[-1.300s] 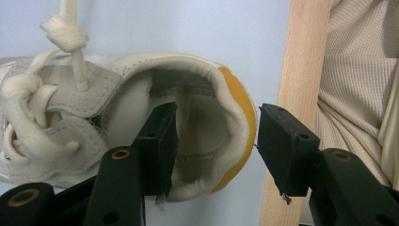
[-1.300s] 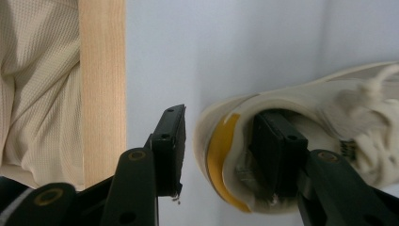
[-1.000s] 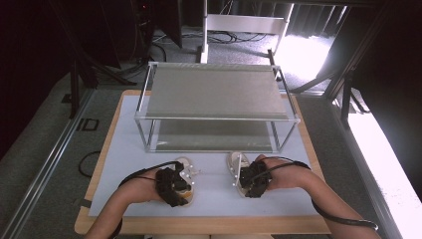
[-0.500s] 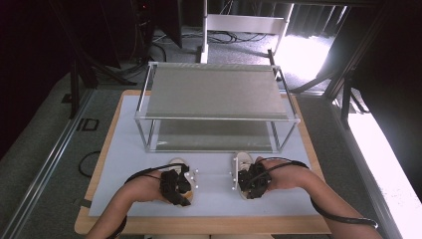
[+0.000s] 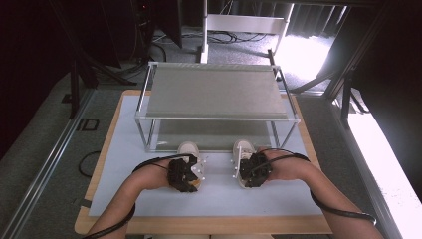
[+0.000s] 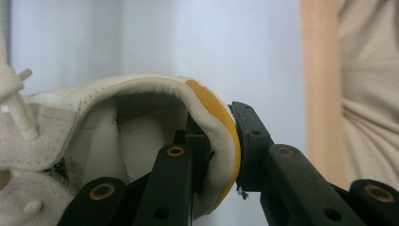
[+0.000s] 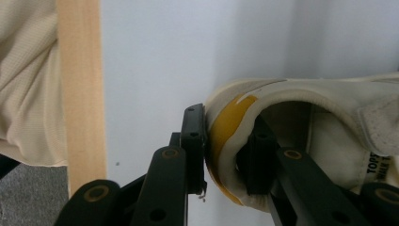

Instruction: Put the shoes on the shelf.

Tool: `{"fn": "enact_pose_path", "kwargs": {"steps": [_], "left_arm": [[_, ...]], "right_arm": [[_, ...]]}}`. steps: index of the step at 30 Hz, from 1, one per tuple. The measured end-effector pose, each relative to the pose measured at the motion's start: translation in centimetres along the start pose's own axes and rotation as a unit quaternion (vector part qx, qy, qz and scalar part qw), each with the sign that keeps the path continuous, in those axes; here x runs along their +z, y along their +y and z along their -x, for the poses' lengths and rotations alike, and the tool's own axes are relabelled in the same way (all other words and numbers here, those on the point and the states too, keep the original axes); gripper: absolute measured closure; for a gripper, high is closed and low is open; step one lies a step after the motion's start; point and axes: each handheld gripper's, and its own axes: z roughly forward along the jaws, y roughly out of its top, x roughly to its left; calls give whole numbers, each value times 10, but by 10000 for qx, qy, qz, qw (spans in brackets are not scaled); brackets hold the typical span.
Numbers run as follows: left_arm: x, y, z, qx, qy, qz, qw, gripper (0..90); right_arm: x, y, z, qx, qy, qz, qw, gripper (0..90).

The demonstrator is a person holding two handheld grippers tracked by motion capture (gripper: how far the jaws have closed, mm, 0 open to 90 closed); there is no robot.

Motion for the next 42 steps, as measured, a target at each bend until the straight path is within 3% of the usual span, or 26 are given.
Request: {"fn": "enact_pose_path", "kwargs": {"steps": [5, 8, 12, 15, 20, 24, 28, 34, 35, 36, 37, 38, 40, 41, 42], "left_arm": [[1, 7, -11, 109, 35, -3, 9999, 780], [-1, 10, -19, 232, 36, 120, 9997, 781], [-3, 11, -27, 630, 207, 427, 9969, 781], [-3, 12, -37, 656, 298, 696, 9950, 780], [2, 14, -54, 746, 383, 709, 9940, 779], [8, 12, -68, 638, 337, 924, 9931, 779], [17, 13, -77, 847, 284, 822, 9926, 777], [23, 16, -90, 888, 283, 875, 9918, 775], [23, 17, -94, 988, 306, 862, 9909, 775], [24, 18, -95, 1003, 321, 885, 9905, 774], [25, 18, -98, 1044, 329, 947, 9895, 775], [25, 19, -100, 1119, 504, 996, 9874, 775], [25, 20, -101, 1105, 486, 1013, 9875, 774], [27, 21, -103, 1154, 459, 1002, 9872, 774], [30, 21, -103, 1118, 187, 996, 9885, 773]], "right_arm": [[0, 2, 15, 81, -65, 17, 9999, 739], [-1, 3, 23, 175, -108, 103, 9997, 736], [-4, 4, 32, 265, -247, 278, 9990, 734], [-4, 4, 38, 292, -250, 469, 9982, 733], [-2, 11, 45, 222, -495, 502, 9973, 727], [1, 15, 52, 220, -530, 581, 9967, 725], [6, 18, 61, 254, -554, 572, 9965, 724], [8, 20, 74, 332, -577, 717, 9952, 717], [9, 20, 76, 298, -613, 715, 9951, 717], [12, 20, 85, 4, -676, 968, 9930, 717], [11, 19, 80, 449, -563, 796, 9942, 715], [12, 19, 81, 491, -541, 790, 9942, 715], [13, 19, 82, 513, -574, 778, 9940, 715], [16, 19, 84, 374, -619, 852, 9937, 715], [17, 18, 85, 386, -620, 875, 9935, 717]]}}
